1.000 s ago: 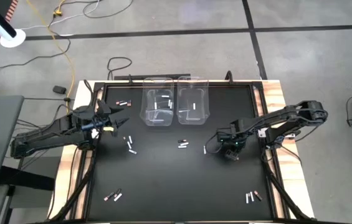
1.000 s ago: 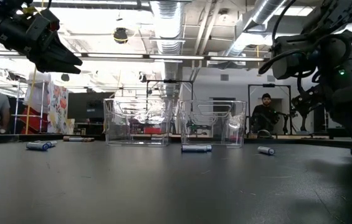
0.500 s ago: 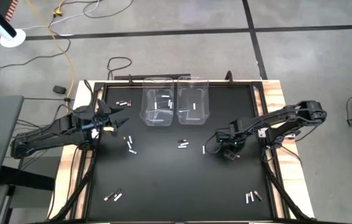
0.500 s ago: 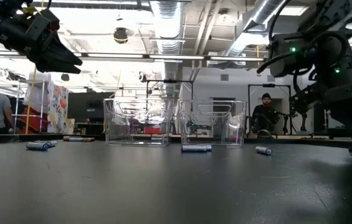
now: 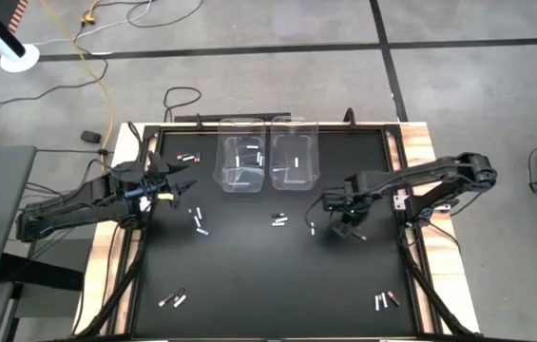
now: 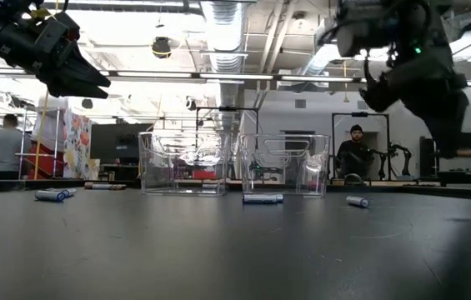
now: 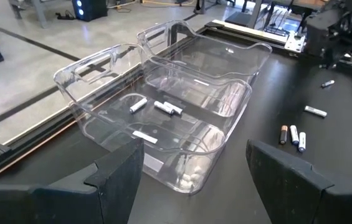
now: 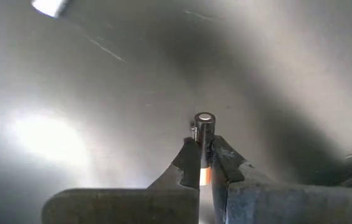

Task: Sort batteries
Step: Put the black battery into the right transparent bin

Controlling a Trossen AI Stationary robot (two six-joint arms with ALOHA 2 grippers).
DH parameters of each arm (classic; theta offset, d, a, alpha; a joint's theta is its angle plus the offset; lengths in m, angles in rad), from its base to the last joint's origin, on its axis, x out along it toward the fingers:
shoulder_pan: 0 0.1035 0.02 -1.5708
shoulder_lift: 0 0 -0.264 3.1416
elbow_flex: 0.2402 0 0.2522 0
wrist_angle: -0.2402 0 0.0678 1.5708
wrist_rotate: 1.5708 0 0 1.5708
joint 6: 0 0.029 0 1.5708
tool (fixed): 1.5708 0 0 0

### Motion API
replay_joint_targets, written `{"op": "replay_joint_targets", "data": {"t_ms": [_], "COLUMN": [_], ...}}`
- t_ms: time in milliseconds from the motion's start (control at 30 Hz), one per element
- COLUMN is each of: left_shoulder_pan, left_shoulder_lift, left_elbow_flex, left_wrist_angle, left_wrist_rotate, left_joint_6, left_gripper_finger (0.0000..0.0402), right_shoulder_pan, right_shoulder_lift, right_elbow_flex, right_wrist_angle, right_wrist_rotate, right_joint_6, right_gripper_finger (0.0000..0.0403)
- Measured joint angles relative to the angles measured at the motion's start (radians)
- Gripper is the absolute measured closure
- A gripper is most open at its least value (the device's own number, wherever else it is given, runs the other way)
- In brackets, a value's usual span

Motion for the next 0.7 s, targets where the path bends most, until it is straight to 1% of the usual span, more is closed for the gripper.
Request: {"op": "replay_joint_targets", "data": {"t_ms": [133,267,367,567,633,700], "left_shoulder_pan": [0.000,0.000,0.000,0.000,0.000,0.000], "left_shoulder_lift": [0.000,0.000,0.000,0.000,0.000,0.000], "left_elbow_flex": [0.000,0.000,0.000,0.000,0.000,0.000], "left_wrist_angle": [0.000,0.012,0.016,0.027,0.027,0.027], "left_wrist_rotate": [0.000,0.000,0.000,0.000,0.000,0.000], "left_joint_6": [-0.024,-0.003,-0.022,-0.083,-0.119,-0.143], "left_gripper_finger": [0.0123,0.0123,0.0123,0.0123,0.0123,0.0123], "right_shoulder_pan": [-0.004,-0.029,-0.059,-0.162,-0.211,-0.253], "right_shoulder_lift": [0.000,0.000,-0.001,0.007,0.034,0.087], "right_elbow_flex": [0.083,0.199,0.303,0.488,0.546,0.617], "right_wrist_angle": [-0.003,0.000,0.020,0.139,0.171,0.174], "right_wrist_rotate": [0.000,0.014,0.056,0.211,0.218,0.222], "right_joint_6": [0.041,0.074,0.073,0.073,0.062,0.023], "right_gripper_finger": [0.0385,0.0383,0.0382,0.0384,0.0384,0.0385]}}
